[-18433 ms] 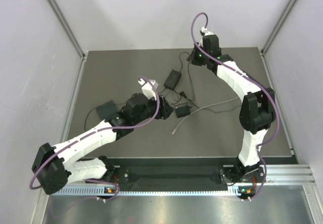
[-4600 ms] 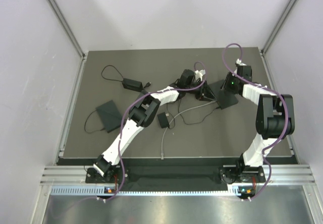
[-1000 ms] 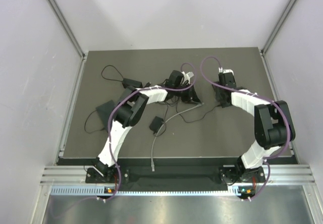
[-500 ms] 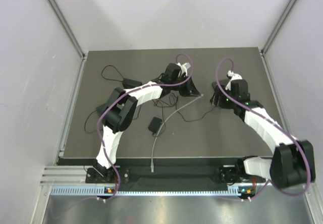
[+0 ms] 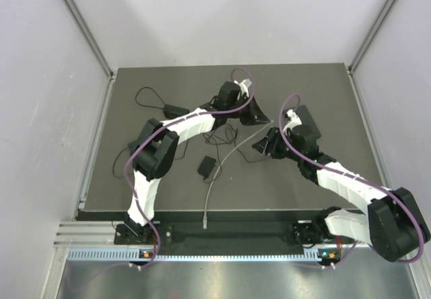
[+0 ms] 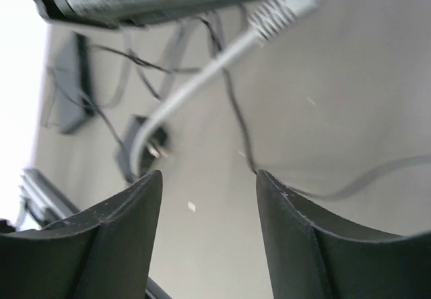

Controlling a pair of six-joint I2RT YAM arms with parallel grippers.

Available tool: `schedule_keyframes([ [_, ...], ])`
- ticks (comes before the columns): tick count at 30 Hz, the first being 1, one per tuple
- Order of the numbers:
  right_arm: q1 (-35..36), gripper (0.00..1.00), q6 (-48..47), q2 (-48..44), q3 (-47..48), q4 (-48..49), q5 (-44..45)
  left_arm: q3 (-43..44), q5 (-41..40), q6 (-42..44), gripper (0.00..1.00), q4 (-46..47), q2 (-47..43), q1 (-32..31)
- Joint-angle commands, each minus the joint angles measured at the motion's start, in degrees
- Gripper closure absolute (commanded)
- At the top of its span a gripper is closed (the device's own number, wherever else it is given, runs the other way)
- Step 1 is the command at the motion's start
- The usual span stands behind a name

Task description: Pull the plug from the switch port

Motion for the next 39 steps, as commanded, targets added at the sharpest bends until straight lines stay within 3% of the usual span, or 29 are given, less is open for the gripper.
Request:
schedule_keyframes([
  [1,2.4,0.43,5.2,1.1,0.2,12.5,1.8,-0.7,-0.4,-1.2,1.00,4.2,-4.7,-0.6],
  [10,5.9,0.47,8.2,8.4,2.2,21.2,3.5,-1.4,0.8,-2.4,1.00,5.4,-4.5,-1.7],
  [17,8.2,0.57,9.8,11.4,1.3,25.5,9.8,-1.9,0.8,-4.1,1.00,7.2,-5.0,-1.8],
  [21,9.0,0.77,11.2,11.2,1.0,24.9,11.9,-1.9,0.7,-3.6,1.00,6.3,-5.2,-1.8],
  [23,9.4,0.80,11.3,9.9,-0.2,25.1,12.4,-1.6,0.0,-2.7,1.00,5.0,-5.4,-1.7],
  [25,9.6,0.98,11.3,8.5,-1.2,23.9,13.1,-1.4,-0.3,-1.8,1.00,4.1,-5.4,-1.4],
  [28,9.6,1.00,10.0,4.3,-2.3,19.1,14.3,-1.8,0.4,-1.0,1.00,3.2,-5.7,0.3],
  [29,9.6,1.00,9.7,1.4,-2.8,17.1,14.6,-2.3,0.6,-0.9,0.96,3.5,-6.1,0.9],
  [31,9.6,1.00,8.6,-1.8,-3.2,12.3,16.7,-4.0,1.0,-0.9,0.76,4.3,-7.6,2.2],
  [35,9.6,1.00,5.3,-12.4,-1.5,1.7,21.1,-4.7,-0.5,2.5,0.48,0.5,-10.5,3.2],
  [39,9.3,1.00,-0.7,-17.9,4.8,-12.7,26.5,-5.6,-2.2,7.1,0.46,-3.0,-13.8,5.0],
])
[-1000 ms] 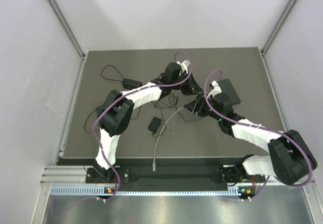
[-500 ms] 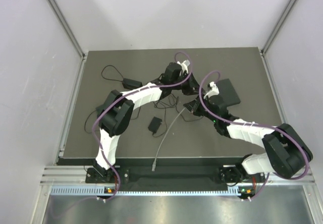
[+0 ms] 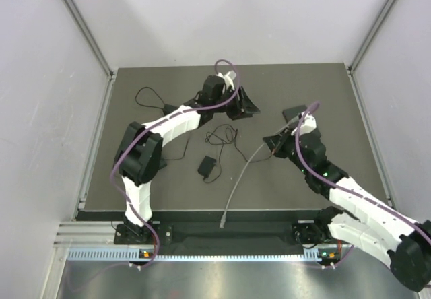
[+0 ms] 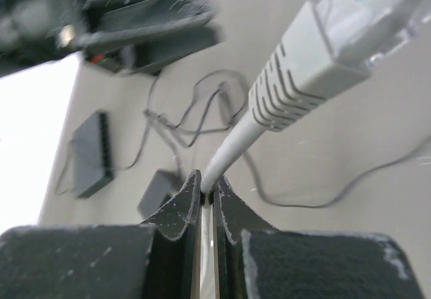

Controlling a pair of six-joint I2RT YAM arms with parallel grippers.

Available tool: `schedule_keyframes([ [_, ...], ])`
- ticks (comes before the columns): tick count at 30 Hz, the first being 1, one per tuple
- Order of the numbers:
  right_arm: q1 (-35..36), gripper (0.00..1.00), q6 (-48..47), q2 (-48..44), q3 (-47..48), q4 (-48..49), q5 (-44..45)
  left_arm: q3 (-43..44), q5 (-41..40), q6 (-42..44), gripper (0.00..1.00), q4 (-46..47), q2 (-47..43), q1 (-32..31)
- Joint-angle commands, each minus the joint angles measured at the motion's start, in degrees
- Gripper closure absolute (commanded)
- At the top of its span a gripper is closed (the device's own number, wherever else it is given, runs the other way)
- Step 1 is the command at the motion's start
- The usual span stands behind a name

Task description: Pull the plug from the switch port

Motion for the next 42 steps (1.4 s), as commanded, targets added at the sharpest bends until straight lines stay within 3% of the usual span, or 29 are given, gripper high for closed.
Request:
schedule_keyframes([
  [1,0.2,1.00,-7.4,-4.1,9.9,-15.1,10.2,-1.4,-1.2,4.9,0.45,-2.0,-7.7,1.5],
  [2,0.1,1.00,-8.4,-5.2,11.8,-22.1,12.8,-3.0,-1.1,5.4,0.45,-1.7,-8.8,2.1],
  [6,-1.0,1.00,-14.6,-6.3,20.5,-33.6,23.7,-5.8,-1.7,7.4,0.44,-3.0,-14.0,6.6],
  [11,-4.5,1.00,-22.4,-2.2,31.8,-41.6,37.0,-7.3,-2.8,9.9,0.44,-4.7,-17.9,7.5],
  [15,-14.1,1.00,-30.2,2.3,38.3,-44.2,38.3,-8.9,-3.5,9.8,0.44,-3.7,-17.6,7.5],
  [21,-22.3,1.00,-39.8,13.5,45.0,-39.7,43.8,-11.6,-1.3,6.9,0.46,1.6,-14.2,7.5],
  [31,-26.9,1.00,-50.5,41.8,58.9,-26.4,48.6,-11.9,2.3,5.5,0.50,5.6,-11.5,5.9],
  [36,-31.4,0.99,-51.8,58.1,67.2,-22.7,47.7,-10.0,2.5,4.4,0.52,7.5,-8.3,5.3],
  [38,-32.3,0.98,-52.2,63.9,72.1,-21.7,45.7,-8.8,2.3,4.3,0.60,9.2,-7.0,4.8],
  [42,-33.0,0.96,-53.1,73.0,79.8,-21.3,43.4,-4.5,3.1,6.1,0.59,7.3,-1.6,3.2],
])
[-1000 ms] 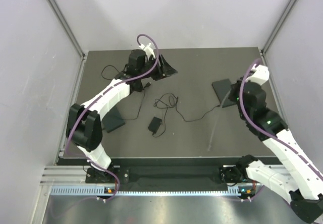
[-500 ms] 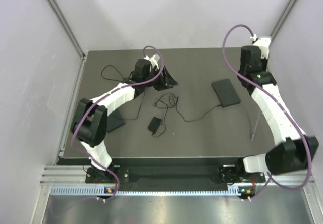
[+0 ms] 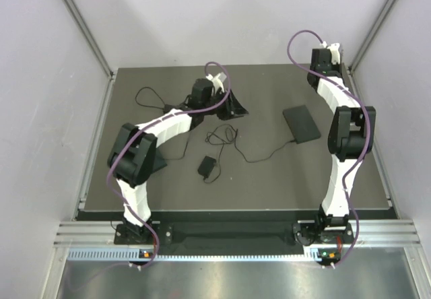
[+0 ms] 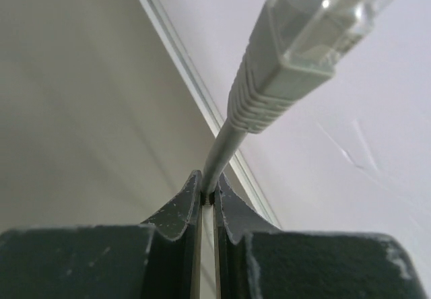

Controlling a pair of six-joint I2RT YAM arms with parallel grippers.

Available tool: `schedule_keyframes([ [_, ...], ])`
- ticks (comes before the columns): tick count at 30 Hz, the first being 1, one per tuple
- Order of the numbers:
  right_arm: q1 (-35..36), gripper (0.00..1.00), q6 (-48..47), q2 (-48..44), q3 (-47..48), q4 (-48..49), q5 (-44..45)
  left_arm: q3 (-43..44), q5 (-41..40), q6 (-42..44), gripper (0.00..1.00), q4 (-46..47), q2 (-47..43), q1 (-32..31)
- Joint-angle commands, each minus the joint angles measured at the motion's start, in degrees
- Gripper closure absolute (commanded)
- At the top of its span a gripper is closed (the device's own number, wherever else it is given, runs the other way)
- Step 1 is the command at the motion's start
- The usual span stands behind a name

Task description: Pull the plug from the switch port

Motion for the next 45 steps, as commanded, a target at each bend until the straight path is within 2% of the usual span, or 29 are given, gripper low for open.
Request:
schedule_keyframes([
  [1,-0.7,0.95,-1.5,5.5,7.6,3.5,-2.3,5.5,2.0,1.5,0.58,2.3,4.0,-1.1],
  [7,-0.7,0.90,0.2,12.3,11.5,2.9,-7.1,7.4,3.3,2.2,0.57,2.2,7.9,-1.6],
  [10,-2.6,0.78,0.6,13.7,11.7,3.0,-8.5,7.8,4.2,2.1,0.56,3.2,8.6,-2.5],
  [11,-2.7,0.68,1.3,14.0,12.2,2.6,-9.0,7.9,4.7,2.2,0.55,3.3,8.8,-2.9],
  [16,-3.1,0.39,5.8,12.4,14.5,-3.4,-13.3,7.8,4.9,3.7,0.46,3.5,8.8,-4.1],
  [19,-3.3,0.31,8.9,8.9,15.4,-8.5,-17.4,7.7,5.2,4.2,0.46,3.0,8.5,-4.6],
  [22,-3.3,0.27,14.3,2.9,14.1,-13.7,-21.5,7.8,4.8,5.3,0.46,2.7,8.0,-4.7],
  [23,-3.2,0.26,17.1,0.8,12.7,-14.1,-23.3,8.0,4.9,5.8,0.46,2.3,7.9,-4.8],
  [24,-3.1,0.26,18.2,-1.7,7.5,-13.9,-25.7,8.3,5.1,6.6,0.46,2.4,8.0,-4.8],
  [27,-3.2,0.26,23.1,-12.5,-4.0,-8.2,-38.4,10.4,6.1,11.2,0.45,3.1,9.3,-4.8],
  [28,-3.2,0.27,23.9,-17.8,-12.9,-5.7,-44.8,11.8,7.3,13.1,0.46,3.7,10.0,-4.8],
  [30,-3.3,0.30,26.5,-21.8,-23.3,0.2,-47.4,12.5,8.5,14.1,0.46,8.3,12.1,-4.8],
  [33,-3.7,0.30,26.2,-26.2,-31.4,5.2,-52.0,16.3,11.2,14.5,0.47,11.2,16.4,-5.0],
  [37,-5.0,0.21,23.1,-24.4,-33.1,7.3,-58.6,21.8,12.9,18.7,0.48,11.1,19.9,-6.5],
  [38,-5.7,0.12,22.6,-23.4,-32.8,7.2,-60.1,22.2,11.7,19.9,0.48,10.1,20.1,-7.3],
  [40,-5.8,0.02,20.9,-20.1,-31.1,5.7,-62.6,22.1,11.0,22.5,0.48,9.0,20.2,-7.9],
  [45,-6.0,0.00,19.4,-17.3,-30.3,5.4,-60.6,18.6,9.6,24.7,0.48,9.5,20.0,-9.2],
])
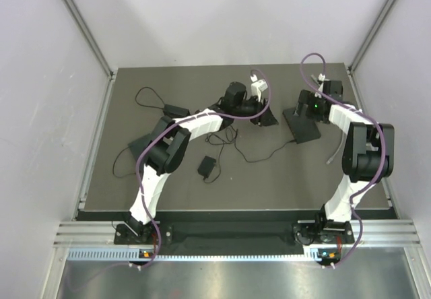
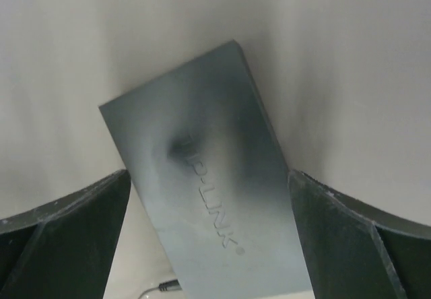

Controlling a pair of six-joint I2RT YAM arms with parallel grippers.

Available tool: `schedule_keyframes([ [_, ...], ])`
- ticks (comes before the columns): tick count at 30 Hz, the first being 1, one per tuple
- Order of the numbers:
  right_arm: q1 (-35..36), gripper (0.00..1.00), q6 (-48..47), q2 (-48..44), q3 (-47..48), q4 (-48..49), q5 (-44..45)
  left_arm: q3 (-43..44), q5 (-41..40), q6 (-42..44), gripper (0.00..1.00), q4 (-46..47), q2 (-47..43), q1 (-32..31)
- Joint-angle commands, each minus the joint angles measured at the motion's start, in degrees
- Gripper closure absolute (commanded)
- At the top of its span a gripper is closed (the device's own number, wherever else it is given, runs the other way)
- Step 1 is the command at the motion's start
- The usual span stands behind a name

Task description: Pull the plug from the switch port

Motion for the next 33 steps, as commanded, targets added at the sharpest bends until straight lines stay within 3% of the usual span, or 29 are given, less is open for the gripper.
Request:
schedule_keyframes([
  [1,-0.7,0.00,-1.9,-0.1,2.1,3.1,-1.5,-1.3,-0.1,4.3,0.48,2.3,-0.8,-1.1],
  [7,-0.8,0.00,-0.7,0.4,0.4,4.4,-2.8,-3.5,-0.7,6.1,0.48,1.6,-1.3,-1.7],
  [20,-0.7,0.00,-1.8,-3.9,-1.2,0.1,7.0,-5.1,-0.5,5.3,0.48,4.3,-1.1,-1.6],
  [27,-0.2,0.18,-0.7,-2.5,-1.3,0.4,1.3,-4.5,-0.1,4.7,0.48,4.2,-0.4,-1.6],
  [33,0.0,0.18,-1.5,-2.4,-0.8,-0.5,3.7,-4.1,0.2,4.2,0.48,4.3,0.4,-1.1],
])
